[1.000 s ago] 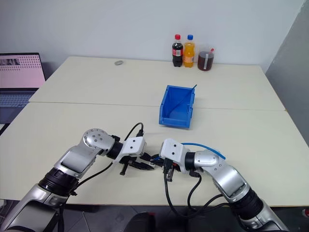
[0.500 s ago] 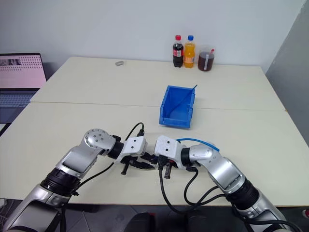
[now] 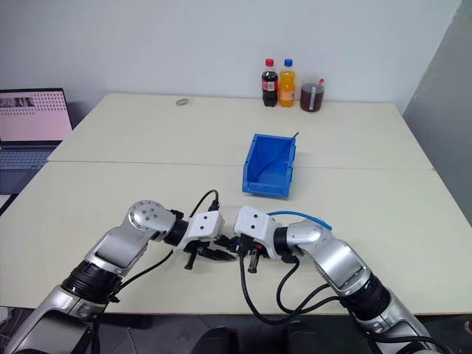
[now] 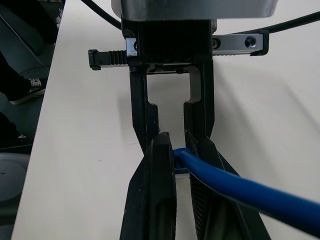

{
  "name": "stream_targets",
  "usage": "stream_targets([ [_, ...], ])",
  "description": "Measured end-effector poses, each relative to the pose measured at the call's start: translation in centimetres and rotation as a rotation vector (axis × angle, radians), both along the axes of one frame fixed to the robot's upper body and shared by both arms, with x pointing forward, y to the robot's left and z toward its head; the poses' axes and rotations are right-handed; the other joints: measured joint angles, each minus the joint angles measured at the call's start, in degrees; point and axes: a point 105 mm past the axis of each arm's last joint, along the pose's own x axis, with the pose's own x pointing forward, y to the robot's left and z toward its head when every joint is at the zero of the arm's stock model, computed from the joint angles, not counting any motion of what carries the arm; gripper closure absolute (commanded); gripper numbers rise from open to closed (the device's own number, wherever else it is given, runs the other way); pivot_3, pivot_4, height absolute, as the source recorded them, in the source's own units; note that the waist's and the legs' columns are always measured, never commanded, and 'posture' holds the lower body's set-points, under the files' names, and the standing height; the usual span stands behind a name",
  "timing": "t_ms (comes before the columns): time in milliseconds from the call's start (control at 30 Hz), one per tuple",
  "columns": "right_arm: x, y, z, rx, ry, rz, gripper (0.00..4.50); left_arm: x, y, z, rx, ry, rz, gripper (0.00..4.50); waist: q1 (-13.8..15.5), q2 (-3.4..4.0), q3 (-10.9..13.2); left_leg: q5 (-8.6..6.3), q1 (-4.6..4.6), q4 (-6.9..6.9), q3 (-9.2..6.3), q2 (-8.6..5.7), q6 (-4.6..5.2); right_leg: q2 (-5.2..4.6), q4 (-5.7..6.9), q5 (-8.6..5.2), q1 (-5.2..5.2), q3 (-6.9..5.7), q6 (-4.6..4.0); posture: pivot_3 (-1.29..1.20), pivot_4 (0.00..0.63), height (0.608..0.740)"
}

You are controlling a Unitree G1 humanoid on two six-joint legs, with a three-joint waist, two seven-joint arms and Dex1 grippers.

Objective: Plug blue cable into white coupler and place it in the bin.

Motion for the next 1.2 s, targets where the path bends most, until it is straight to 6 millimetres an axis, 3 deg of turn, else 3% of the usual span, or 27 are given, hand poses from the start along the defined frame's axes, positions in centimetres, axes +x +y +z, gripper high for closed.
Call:
stream_targets([
  [533, 0.1, 0.7, -1.1, -0.029, 0.060, 0.029, 4.40, -0.5, 0.5, -0.7, 0.016, 0.014, 0.026, 3.71, -0.28, 0.27, -1.36, -0.05, 0.32, -0.19, 0.04, 0.01, 0.06, 0.10, 0.00, -0.26, 0.17, 0.02, -0.27, 0.00, 0.150, 0.740],
  [700, 0.1, 0.7, -1.4, -0.037, 0.074, 0.041, 4.40, -0.6, 0.6, -1.0, 0.020, 0.021, 0.033, 3.71, -0.33, 0.30, -1.39, -0.28, 1.18, -0.26, 0.02, 0.09, 0.35, 0.05, -0.02, -0.70, 0.94, 0.10, -0.45, 0.00, 0.150, 0.740],
  [967, 0.1, 0.9, -1.5, -0.033, 0.068, 0.050, 4.40, -0.8, 0.8, -1.3, 0.014, 0.027, 0.044, 3.71, -0.39, 0.30, -1.41, -0.42, 1.85, -0.83, 0.16, 0.02, 0.44, -0.02, -0.05, -0.94, 1.17, 0.35, -0.57, 0.00, 0.150, 0.740],
  [1033, 0.1, 0.7, -1.5, -0.034, 0.059, 0.050, 4.41, -0.9, 0.9, -1.3, 0.005, 0.030, 0.054, 3.01, -0.44, 0.28, -1.39, -0.41, 1.85, -0.97, 0.16, 0.03, 0.44, -0.01, -0.05, -0.92, 1.18, 0.34, -0.53, 0.00, 0.150, 0.740],
  [1200, -0.6, 0.1, -0.9, 0.006, 0.059, 0.050, 4.41, -2.4, 1.2, -2.0, -0.023, 0.070, 0.052, 1.85, -0.64, -0.08, -1.03, -0.41, 1.38, -1.06, 0.05, 0.19, 0.43, 0.01, -0.03, -0.99, 0.86, 0.26, -0.63, 0.00, 0.150, 0.740],
])
